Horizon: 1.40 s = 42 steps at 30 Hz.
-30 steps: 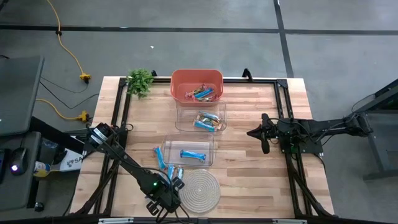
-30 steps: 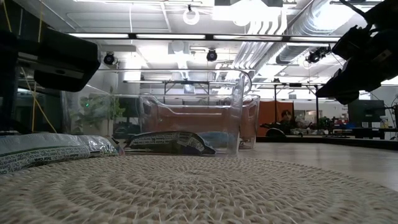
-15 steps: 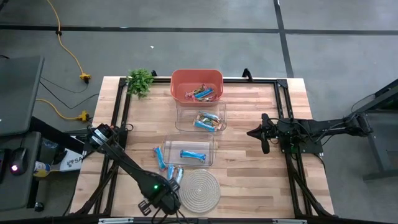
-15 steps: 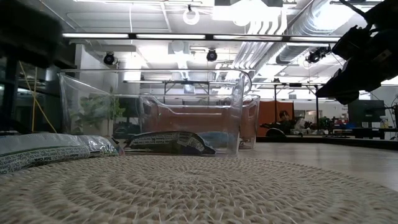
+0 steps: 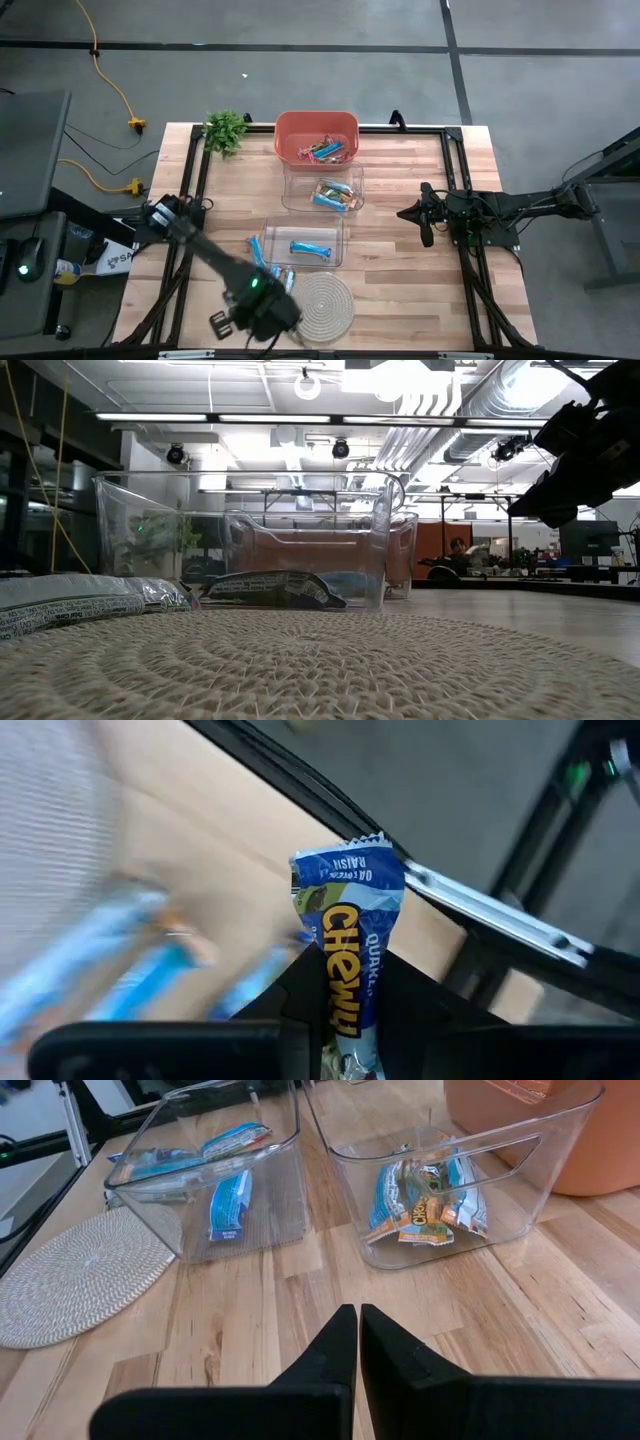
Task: Pick and place Granola Bars by type
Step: Put the blue granola bar into the bottom transparent bin
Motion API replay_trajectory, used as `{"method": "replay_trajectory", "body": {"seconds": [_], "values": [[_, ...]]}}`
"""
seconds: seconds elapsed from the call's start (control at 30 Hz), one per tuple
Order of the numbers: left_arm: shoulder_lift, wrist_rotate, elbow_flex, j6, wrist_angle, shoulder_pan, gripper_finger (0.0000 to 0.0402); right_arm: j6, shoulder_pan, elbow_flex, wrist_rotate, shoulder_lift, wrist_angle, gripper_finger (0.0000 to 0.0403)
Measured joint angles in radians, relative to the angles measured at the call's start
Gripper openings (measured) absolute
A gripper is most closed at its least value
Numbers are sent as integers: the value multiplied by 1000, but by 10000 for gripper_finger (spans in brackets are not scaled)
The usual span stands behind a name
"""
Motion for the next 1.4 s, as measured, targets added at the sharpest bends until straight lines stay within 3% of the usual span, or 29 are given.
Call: {"method": "replay_trajectory", "body": {"seconds": [0.2, 0.43, 0.67, 0.77, 0.9, 1.07, 1.4], "values": [[-1, -44, 204, 18, 43, 140, 60, 0, 0, 0, 0, 0, 0, 0], [-1, -221, 393, -15, 285, 264, 60, 0, 0, 0, 0, 0, 0, 0], [-1, -376, 516, -69, 516, 339, 60, 0, 0, 0, 0, 0, 0, 0], [-28, -444, 512, -95, 569, 367, 60, 0, 0, 0, 0, 0, 0, 0], [-75, -536, 510, -119, 553, 409, 60, 0, 0, 0, 0, 0, 0, 0], [-158, -562, 510, -125, 528, 463, 60, 0, 0, 0, 0, 1, 1, 0], [-304, -600, 511, -181, 268, 548, 60, 0, 0, 0, 0, 2, 2, 0]]}}
